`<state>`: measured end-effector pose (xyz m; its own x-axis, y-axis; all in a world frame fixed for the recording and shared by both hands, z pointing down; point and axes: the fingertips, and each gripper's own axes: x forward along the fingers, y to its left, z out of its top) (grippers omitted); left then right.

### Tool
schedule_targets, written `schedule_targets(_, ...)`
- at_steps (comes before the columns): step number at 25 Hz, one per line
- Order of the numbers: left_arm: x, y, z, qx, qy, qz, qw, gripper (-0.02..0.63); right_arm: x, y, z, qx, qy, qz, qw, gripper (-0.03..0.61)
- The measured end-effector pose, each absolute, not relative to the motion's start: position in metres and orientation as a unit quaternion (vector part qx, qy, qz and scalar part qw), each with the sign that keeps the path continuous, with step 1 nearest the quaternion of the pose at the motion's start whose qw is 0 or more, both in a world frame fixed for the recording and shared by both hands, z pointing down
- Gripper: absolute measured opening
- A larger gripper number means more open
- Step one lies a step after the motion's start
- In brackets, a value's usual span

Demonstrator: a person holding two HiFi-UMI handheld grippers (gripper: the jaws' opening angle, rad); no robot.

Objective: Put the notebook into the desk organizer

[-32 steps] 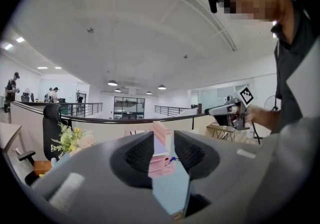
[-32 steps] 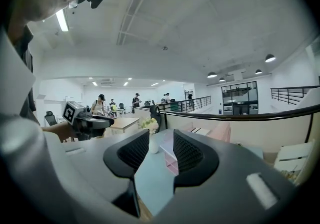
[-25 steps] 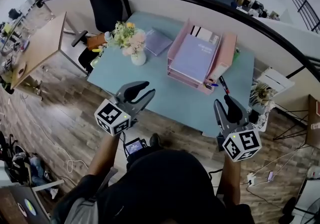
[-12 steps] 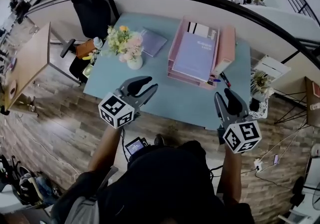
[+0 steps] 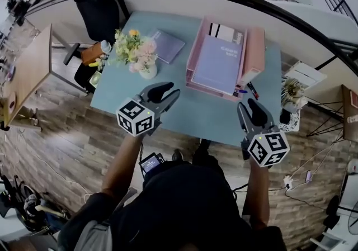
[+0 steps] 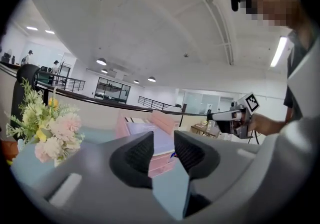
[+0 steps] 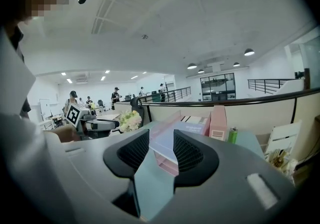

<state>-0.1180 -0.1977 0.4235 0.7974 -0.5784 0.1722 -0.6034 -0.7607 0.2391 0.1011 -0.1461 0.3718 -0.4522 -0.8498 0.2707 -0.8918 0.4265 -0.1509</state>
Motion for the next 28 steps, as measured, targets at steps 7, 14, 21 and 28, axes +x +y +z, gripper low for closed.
schedule_targets(7, -0.097, -0.236, 0.462, 0.924, -0.327, 0.069, 0.187, 0.183, 0.118, -0.182, 0.416, 0.51, -0.831, 0.211, 0.062, 0.145)
schedule_targets(14, -0.077, -0.263, 0.498, 0.91, -0.333, 0.076, 0.236, 0.183, 0.128, -0.212, 0.47, 0.497, -0.817, 0.288, 0.052, 0.172)
schedule_targets(21, -0.063, -0.282, 0.52, 0.895, -0.338, 0.067, 0.284, 0.185, 0.122, -0.235, 0.51, 0.466, -0.805, 0.366, 0.027, 0.194)
schedule_targets(28, -0.053, -0.291, 0.539, 0.881, -0.342, 0.065, 0.32, 0.19, 0.113, -0.247, 0.536, 0.436, -0.795, 0.422, 0.006, 0.206)
